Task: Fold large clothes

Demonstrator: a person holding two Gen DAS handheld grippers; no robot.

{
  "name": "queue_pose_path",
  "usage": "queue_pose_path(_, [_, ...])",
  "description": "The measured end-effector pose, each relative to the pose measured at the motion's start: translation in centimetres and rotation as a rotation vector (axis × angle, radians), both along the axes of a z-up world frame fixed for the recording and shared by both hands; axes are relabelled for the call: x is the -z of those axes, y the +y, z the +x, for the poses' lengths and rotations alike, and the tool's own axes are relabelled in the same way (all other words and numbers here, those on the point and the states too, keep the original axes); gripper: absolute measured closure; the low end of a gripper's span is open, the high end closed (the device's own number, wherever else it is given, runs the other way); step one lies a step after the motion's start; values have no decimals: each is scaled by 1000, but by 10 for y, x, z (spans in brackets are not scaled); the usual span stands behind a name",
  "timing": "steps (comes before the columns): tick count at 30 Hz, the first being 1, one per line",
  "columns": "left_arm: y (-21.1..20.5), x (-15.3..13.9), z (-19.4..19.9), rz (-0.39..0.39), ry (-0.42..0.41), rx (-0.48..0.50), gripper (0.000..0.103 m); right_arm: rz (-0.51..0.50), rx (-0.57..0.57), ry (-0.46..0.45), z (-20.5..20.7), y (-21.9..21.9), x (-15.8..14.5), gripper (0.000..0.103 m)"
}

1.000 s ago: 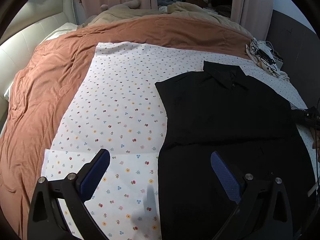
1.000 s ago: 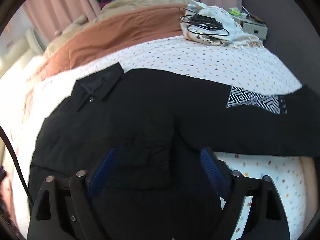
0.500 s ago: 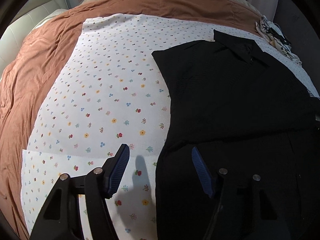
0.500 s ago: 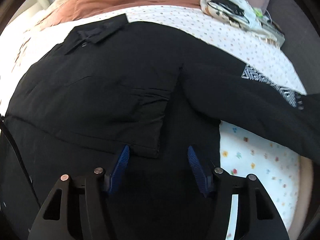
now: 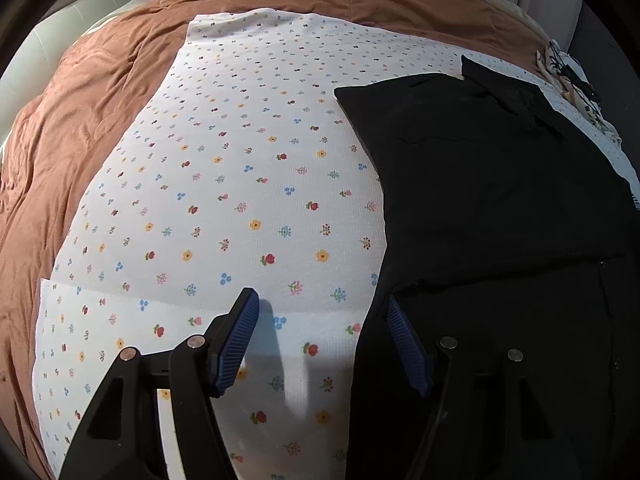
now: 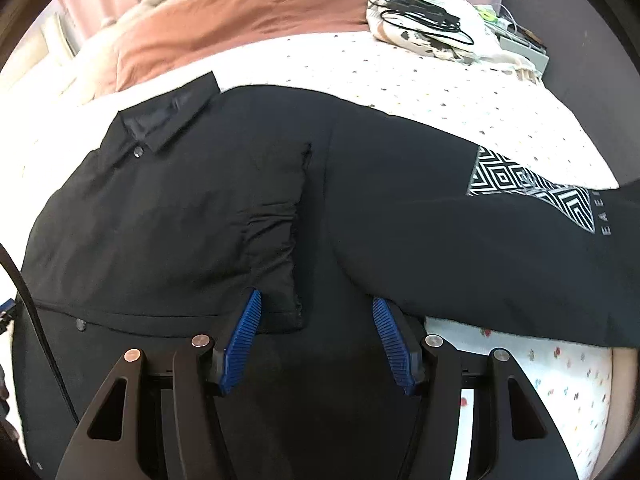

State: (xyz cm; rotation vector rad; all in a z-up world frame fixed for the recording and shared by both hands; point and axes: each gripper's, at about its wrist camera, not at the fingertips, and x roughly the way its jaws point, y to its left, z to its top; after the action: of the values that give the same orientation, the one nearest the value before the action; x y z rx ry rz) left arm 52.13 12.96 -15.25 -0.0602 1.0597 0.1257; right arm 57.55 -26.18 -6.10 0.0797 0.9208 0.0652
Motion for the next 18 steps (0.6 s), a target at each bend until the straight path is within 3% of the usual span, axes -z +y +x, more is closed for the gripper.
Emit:
queue_pose_path(2, [-1, -7, -4, 9, -15, -2, 36, 50, 4, -13, -17, -9, -3, 47])
queue_pose_path(5, [-1, -22, -11, -18, -56, 2, 36, 99, 44, -49, -35, -30, -10, 34])
queue_pose_path(8, [-7, -34, -15, -46, -78, 11, 35, 137, 86, -74, -54, -55, -15, 33])
queue_pose_path(9, [-9, -37, -17, -50, -85, 13, 33, 148, 98, -77, -61, -64, -15, 33])
queue_pose_path(11, [-16, -46, -21, -66, -112, 25, 16, 166, 134, -84, -74, -82, -15, 33])
queue_pose_path(12, [-20, -51, -23, -78, -128, 34, 13, 175, 146, -88, -83, -90, -15, 33])
queue_pose_path(18, [-48, -71, -26, -110, -173, 73, 12, 228, 266, -137, -129, -146, -27, 33])
